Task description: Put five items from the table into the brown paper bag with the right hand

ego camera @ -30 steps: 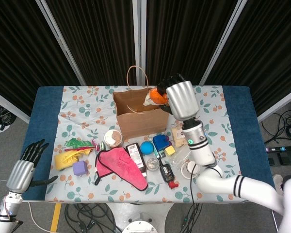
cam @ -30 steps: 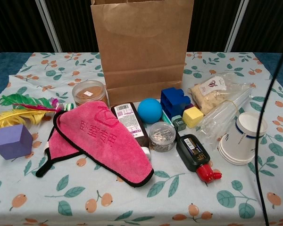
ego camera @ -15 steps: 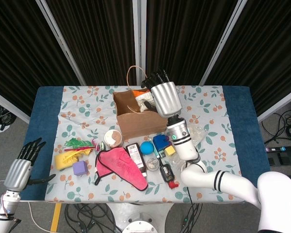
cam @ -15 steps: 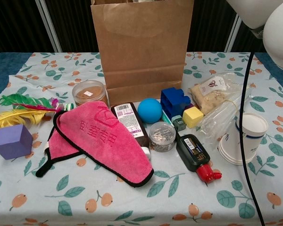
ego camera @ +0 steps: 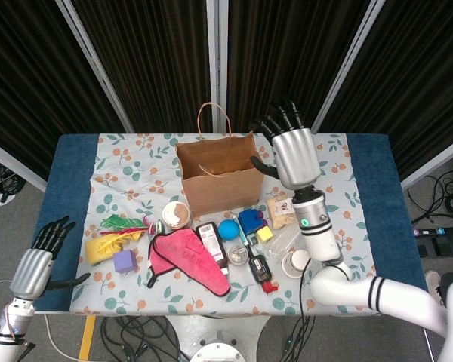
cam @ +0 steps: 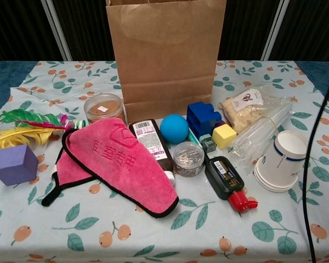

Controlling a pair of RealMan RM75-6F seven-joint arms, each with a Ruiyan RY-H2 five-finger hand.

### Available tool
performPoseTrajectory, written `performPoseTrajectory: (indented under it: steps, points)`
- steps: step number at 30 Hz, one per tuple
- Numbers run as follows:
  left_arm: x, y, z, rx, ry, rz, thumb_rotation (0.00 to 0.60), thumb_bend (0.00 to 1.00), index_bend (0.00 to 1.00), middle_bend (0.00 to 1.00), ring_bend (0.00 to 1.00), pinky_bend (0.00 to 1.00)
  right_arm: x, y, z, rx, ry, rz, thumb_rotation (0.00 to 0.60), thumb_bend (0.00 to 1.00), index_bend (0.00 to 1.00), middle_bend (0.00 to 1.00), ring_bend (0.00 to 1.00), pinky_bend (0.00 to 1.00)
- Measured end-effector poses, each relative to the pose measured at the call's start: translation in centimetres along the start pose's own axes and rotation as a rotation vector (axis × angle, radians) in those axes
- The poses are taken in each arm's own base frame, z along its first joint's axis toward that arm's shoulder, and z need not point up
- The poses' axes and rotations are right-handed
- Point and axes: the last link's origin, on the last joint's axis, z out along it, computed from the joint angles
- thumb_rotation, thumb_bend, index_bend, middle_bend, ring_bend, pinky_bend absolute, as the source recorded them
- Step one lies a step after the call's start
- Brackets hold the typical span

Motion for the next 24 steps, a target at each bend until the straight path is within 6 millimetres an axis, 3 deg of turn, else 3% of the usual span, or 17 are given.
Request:
performPoseTrajectory:
  steps: [3, 7, 13, 18, 24]
  points:
    - [-0.1, 0.2, 0.0, -0.005, -0.003, -0.004, 0.44, 0.0, 0.09, 0.07, 0.03, 0.07, 1.7, 1.8, -3.0, -0.034, -0.041, -0.001, 0.6, 0.01, 0.37, 0.37, 0.17, 0.1]
    - [-0.4, 0.5, 0.1, -0.011, -0.005, -0.005, 0.442, 0.0, 0.09, 0.07, 0.03, 0.07, 3.9, 4.9, -9.2, -0.121, -0.194, -0.038, 0.6, 0.0, 0.37, 0.37, 0.17, 0.1]
    - [-0.6, 0.7, 0.1, -0.015, -0.01, -0.006, 0.442, 0.0, 0.09, 0.07, 0.03, 0.07, 4.0, 8.7, -18.4, -0.258, -0.48, -0.124, 0.6, 0.0, 0.34, 0.34, 0.16, 0.1]
    - [-0.6, 0.7, -0.1, -0.013, -0.01, -0.007, 0.442, 0.0, 0.09, 0.07, 0.03, 0.07, 2.3, 9.5, -21.8, -0.262, -0.655, -0.139, 0.6, 0.0, 0.31, 0.32, 0.15, 0.1]
    - [-0.5, 0.4, -0.3, -0.006, -0.003, -0.006, 0.442, 0.0, 0.09, 0.07, 0.03, 0.07, -0.5, 8.1, -22.8, -0.192, -0.75, -0.103, 0.6, 0.0, 0.3, 0.31, 0.13, 0.1]
